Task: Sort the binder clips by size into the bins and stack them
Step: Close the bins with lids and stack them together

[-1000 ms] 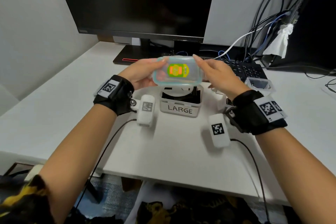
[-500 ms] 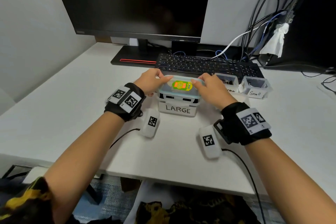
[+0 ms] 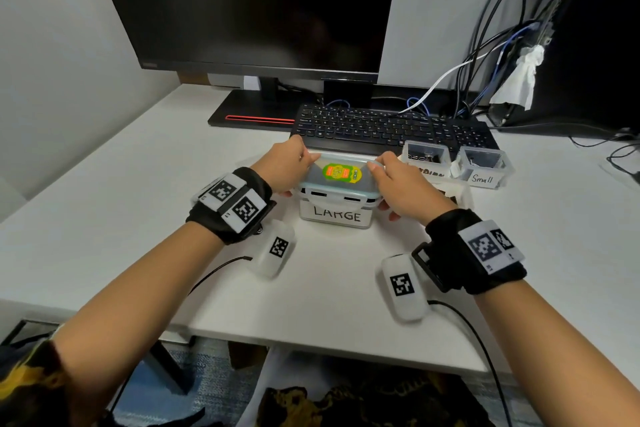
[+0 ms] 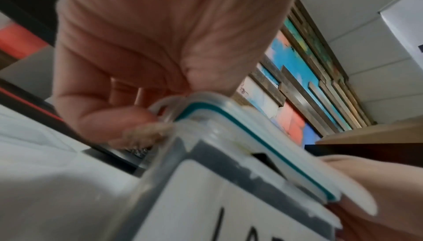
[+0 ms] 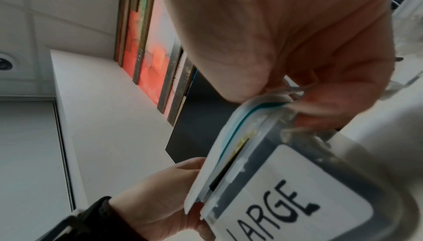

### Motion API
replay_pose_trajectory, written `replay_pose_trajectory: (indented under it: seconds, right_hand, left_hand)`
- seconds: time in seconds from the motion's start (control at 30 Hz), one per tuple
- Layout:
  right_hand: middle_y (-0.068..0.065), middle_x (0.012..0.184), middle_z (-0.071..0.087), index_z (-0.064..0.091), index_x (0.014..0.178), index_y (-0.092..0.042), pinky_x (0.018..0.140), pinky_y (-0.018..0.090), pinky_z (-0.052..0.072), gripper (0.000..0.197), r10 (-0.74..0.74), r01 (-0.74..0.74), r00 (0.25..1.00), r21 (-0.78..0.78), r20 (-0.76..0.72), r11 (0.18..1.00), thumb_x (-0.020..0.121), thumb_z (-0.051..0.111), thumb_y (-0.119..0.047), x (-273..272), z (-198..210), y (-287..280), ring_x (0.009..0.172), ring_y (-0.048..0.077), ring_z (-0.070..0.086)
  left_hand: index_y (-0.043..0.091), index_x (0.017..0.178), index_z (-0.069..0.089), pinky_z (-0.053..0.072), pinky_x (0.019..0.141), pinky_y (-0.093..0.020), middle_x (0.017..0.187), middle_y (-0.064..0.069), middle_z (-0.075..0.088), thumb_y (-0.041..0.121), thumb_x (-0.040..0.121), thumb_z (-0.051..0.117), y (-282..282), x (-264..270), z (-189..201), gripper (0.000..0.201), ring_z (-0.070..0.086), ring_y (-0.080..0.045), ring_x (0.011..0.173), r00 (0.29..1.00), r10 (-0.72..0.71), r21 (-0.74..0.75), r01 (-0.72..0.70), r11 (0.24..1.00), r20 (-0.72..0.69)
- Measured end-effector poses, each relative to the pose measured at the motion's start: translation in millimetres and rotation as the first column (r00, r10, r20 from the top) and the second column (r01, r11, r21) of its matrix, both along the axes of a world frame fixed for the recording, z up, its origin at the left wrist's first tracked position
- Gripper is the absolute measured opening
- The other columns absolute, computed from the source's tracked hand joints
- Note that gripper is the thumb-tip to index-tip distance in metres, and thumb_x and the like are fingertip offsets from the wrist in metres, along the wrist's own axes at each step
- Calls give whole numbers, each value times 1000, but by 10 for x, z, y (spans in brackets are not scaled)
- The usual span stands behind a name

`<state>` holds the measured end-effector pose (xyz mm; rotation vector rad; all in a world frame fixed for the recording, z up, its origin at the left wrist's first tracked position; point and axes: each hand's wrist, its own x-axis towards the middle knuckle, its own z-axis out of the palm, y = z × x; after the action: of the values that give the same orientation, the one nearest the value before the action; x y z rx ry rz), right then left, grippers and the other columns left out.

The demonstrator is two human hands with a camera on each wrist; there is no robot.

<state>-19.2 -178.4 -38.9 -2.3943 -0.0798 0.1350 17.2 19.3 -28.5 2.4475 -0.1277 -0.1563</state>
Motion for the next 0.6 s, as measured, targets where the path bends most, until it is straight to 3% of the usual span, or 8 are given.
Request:
replay_pose_trajectory:
  seconds: [0.07, 0.13, 0.23, 0.33, 0.4, 0.5, 0.53, 0.6]
  right_hand:
    - [8, 89, 57, 42, 123, -8, 46, 23, 50, 35, 8, -8, 1000, 14, -5, 1000, 106, 27, -34, -22, 1, 6, 66, 16, 59]
    - [8, 85, 56, 40, 123, -8, 52, 30, 54, 35, 32, -32, 999, -10, 7, 999, 106, 26, -35, -35, 0, 13, 66, 18, 58]
    - [11, 84, 57, 37, 126, -8, 68, 43, 53, 36, 59, -58, 998, -72, 18, 996, 106, 24, -34, -17, -16, 17, 68, 23, 56]
    - [5, 73, 51, 37, 123, -8, 64, 38, 46, 34, 80, -79, 997, -78, 12, 994, 106, 24, -34, 4, -33, 6, 61, 18, 49]
    - [6, 73, 51, 37, 121, -9, 63, 33, 41, 33, 88, -86, 996, -118, 18, 989, 106, 23, -35, 14, -45, -10, 65, 22, 51]
    - [15, 90, 57, 39, 119, -8, 70, 37, 42, 32, 116, -97, 991, -247, 61, 964, 106, 23, -33, 30, -55, -22, 84, 34, 57]
    - [16, 101, 56, 40, 122, -8, 76, 39, 44, 33, 136, -104, 987, -306, 85, 946, 106, 23, -32, 32, -53, -20, 92, 35, 56]
    - [16, 121, 45, 38, 136, -8, 90, 43, 46, 39, 190, -116, 971, -411, 143, 904, 106, 26, -29, 36, -49, -14, 107, 34, 52]
  left_hand:
    - [7, 102, 39, 49, 37, -24, 90, -7, 48, 27, 104, 35, -34, -26, 13, 21, 50, -14, 63, 999, -29, 49, 28, 998, 13]
    - [6, 101, 35, 50, 37, -25, 90, -14, 46, 26, 104, 32, -51, -44, 32, 20, 49, -18, 61, 997, -74, 110, 72, 991, 20]
    - [6, 98, 30, 54, 52, -41, 82, -12, 44, 18, 104, 31, -82, -83, 57, 14, 49, -24, 64, 991, -129, 222, 122, 967, 18]
    - [3, 104, 34, 40, 58, -37, 84, -15, 47, 11, 102, 34, -91, -73, 38, 8, 52, -29, 66, 982, -180, 369, 149, 917, 53]
    - [3, 103, 35, 39, 62, -37, 89, -16, 48, 4, 96, 39, -78, -47, 2, 8, 56, -36, 79, 974, -210, 435, 155, 887, 82]
    - [5, 134, 38, 44, 87, -47, 128, -15, 47, 6, 93, 47, -86, -8, -59, 42, 47, -37, 116, 928, -335, 527, 205, 825, 165]
    - [11, 144, 32, 42, 92, -48, 140, -10, 41, 9, 95, 48, -92, 7, -73, 53, 42, -33, 124, 899, -395, 569, 227, 790, 190]
    - [14, 149, 29, 39, 98, -45, 147, -7, 37, 20, 99, 47, -100, 22, -64, 53, 39, -27, 129, 842, -501, 573, 313, 758, 203]
